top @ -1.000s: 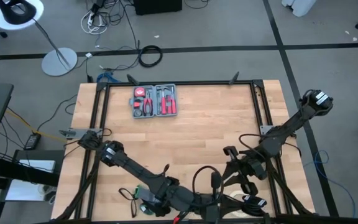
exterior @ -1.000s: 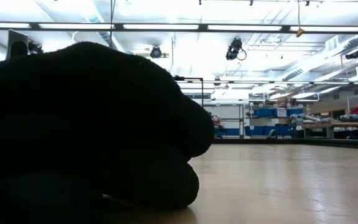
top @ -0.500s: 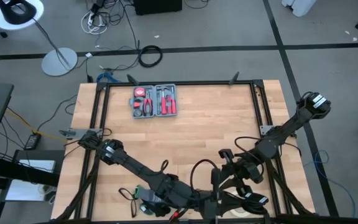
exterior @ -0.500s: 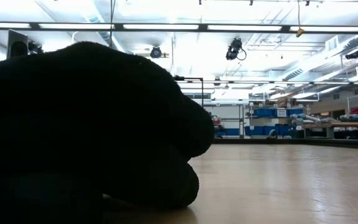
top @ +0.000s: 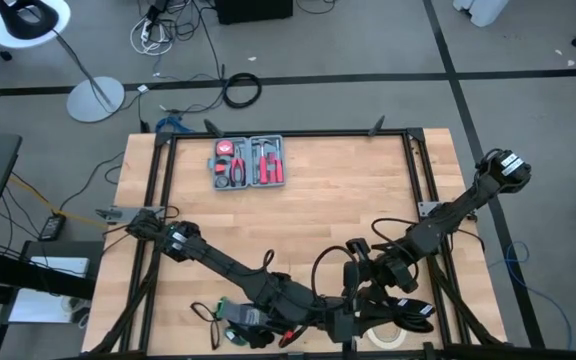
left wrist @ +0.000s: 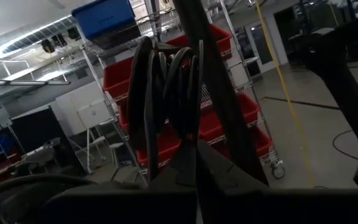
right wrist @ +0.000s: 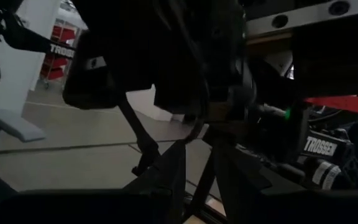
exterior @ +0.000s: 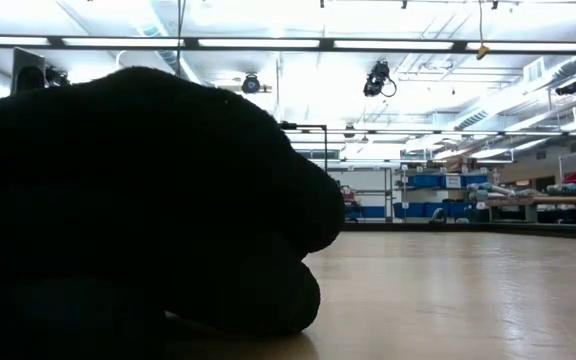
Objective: Coil cords
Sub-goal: Coil the black wire cable into the black spool
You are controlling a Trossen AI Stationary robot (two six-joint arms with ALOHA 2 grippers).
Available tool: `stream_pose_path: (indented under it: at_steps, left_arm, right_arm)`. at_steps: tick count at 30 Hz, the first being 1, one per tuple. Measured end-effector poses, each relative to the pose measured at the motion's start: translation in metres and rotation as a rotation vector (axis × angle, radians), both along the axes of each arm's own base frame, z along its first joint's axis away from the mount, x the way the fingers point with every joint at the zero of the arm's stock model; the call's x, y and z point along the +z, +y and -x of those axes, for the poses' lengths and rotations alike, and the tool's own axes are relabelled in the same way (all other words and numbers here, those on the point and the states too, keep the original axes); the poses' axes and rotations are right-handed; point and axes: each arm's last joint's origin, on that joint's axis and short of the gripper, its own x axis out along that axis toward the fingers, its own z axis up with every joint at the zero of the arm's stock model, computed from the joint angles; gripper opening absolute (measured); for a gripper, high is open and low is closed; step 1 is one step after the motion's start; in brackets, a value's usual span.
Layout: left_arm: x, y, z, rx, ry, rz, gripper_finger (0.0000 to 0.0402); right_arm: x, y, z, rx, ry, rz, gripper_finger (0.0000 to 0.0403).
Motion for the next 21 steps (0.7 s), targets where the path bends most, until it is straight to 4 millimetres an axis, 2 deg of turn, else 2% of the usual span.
stream_pose_path:
  at_steps: [21]
  left_arm:
    - [-0.0017, 0.0053, -0.003, 0.032, 0.018, 0.011, 0.0]
  right_arm:
    - [0.0003, -0.0013, -0.0006, 0.025, 0.002, -0.013, 0.0082]
